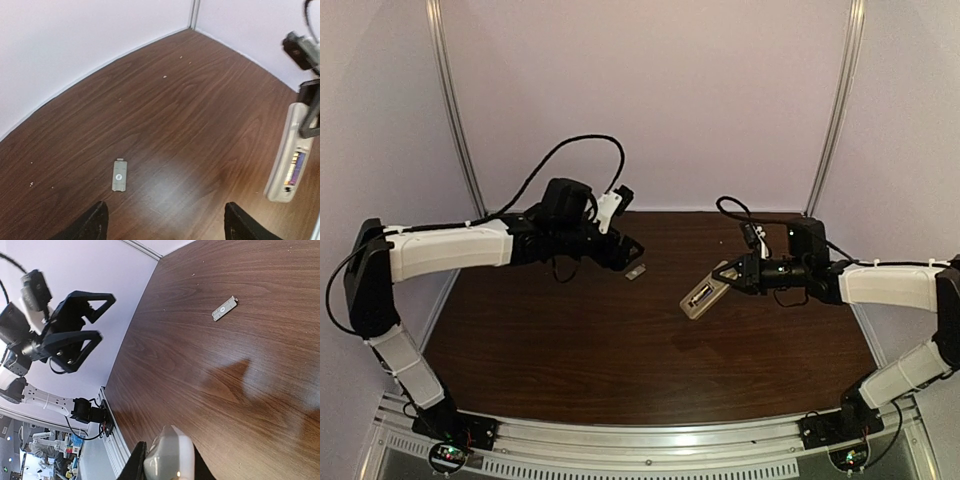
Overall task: Load the batteries into the remote control
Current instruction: Move the battery cover to the center of the board.
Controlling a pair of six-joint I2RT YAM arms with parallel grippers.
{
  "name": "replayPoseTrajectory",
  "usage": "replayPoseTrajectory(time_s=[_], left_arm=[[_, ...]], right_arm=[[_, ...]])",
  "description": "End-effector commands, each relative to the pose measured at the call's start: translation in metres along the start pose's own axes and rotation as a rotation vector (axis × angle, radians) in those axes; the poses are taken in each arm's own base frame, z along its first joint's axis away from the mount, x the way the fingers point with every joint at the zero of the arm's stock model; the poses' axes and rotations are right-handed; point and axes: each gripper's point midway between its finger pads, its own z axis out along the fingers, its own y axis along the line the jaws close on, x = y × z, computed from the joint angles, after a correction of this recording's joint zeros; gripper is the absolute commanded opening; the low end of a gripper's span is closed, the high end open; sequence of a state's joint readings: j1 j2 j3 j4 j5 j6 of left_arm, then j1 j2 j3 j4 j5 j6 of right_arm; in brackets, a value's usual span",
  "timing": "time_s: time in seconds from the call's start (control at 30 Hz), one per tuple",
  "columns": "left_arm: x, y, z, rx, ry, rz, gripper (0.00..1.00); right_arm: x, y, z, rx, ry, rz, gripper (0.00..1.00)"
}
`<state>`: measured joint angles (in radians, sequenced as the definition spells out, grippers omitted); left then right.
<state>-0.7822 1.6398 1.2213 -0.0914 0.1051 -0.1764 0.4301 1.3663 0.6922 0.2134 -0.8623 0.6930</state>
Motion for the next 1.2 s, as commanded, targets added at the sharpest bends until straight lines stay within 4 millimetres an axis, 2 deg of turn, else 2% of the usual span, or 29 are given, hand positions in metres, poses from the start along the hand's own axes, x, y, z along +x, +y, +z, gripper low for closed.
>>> replayPoseTrajectory(time_s=[0.0,0.23,0.37,0.4,0.5,0.67,0.8,1.17], left_arm=[[0.052,0.045,0.044,-0.127,0.232,0.011,0.8],[0.068,0.072,0.103,-0.201,0.317,0.057,0.75],[0.069,0.078,0.132,-0.2,0.324,0.074,0.73],[0.075,0.08,0.14,-0.2,0.338,0.077,0.72],[0.076,0.088,0.155,-0.212,0.338,0.078,0.69],[0.083,0.1,0.172,-0.193,0.338,0.042,0.62],[0.089,0.102,0.181,-0.175,0.347,0.04,0.52],[0.11,0.107,0.185,-0.173,0.4,0.042,0.37]], right_arm=[[-0.001,-0.003,-0.008,0.0,-0.009,-0.021,0.0],[0.005,-0.016,-0.009,0.03,0.0,-0.02,0.0],[0.009,-0.019,-0.006,0.022,0.009,-0.011,0.0],[0.009,-0.02,-0.006,0.022,0.012,-0.009,0.0],[0.011,-0.021,-0.006,0.019,0.017,-0.01,0.0],[0.012,-0.022,-0.004,0.016,0.024,-0.004,0.0],[0.013,-0.023,-0.004,0.015,0.028,-0.002,0.0],[0.016,-0.031,-0.001,0.028,0.032,0.016,0.0]])
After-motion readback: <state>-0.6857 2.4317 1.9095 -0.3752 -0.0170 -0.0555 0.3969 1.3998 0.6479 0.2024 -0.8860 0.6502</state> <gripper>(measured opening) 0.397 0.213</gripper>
